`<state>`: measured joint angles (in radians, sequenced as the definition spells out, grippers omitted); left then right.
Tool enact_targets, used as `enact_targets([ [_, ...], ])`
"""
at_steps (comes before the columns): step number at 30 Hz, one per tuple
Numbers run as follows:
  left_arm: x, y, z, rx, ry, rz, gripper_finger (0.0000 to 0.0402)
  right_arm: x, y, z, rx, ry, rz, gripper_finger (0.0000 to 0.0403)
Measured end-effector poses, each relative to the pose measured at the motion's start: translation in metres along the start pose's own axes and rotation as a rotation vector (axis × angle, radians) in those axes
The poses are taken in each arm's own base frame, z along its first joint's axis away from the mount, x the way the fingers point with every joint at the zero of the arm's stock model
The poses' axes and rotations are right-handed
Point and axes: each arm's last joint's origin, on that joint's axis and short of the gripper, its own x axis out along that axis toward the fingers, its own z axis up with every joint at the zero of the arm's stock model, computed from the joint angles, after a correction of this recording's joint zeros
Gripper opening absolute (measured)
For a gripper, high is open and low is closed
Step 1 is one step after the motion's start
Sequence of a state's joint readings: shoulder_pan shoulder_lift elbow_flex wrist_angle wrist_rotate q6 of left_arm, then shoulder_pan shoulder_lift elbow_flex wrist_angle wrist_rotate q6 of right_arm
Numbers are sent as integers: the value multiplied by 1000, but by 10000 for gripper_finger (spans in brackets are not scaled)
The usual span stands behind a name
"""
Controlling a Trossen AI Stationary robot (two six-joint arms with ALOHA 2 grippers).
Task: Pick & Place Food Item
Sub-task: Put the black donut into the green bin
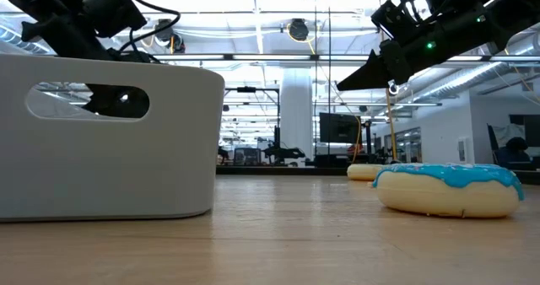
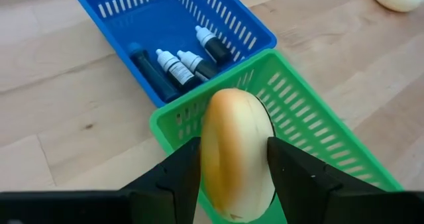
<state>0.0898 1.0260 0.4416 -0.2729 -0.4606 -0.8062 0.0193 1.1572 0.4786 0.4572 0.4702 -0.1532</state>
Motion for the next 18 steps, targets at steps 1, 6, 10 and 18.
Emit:
enact_targets([
  [1, 0, 0, 0, 0, -4, 4, 175, 0, 0, 0, 0, 0, 0, 196],
  [6, 0, 1, 1, 0, -24, 25, 175, 0, 0, 0, 0, 0, 0, 196],
  [10, 0, 1, 1, -6, -27, 28, 175, 0, 0, 0, 0, 0, 0, 196],
  [18, 0, 1, 1, -17, -27, 27, 175, 0, 0, 0, 0, 0, 0, 197],
])
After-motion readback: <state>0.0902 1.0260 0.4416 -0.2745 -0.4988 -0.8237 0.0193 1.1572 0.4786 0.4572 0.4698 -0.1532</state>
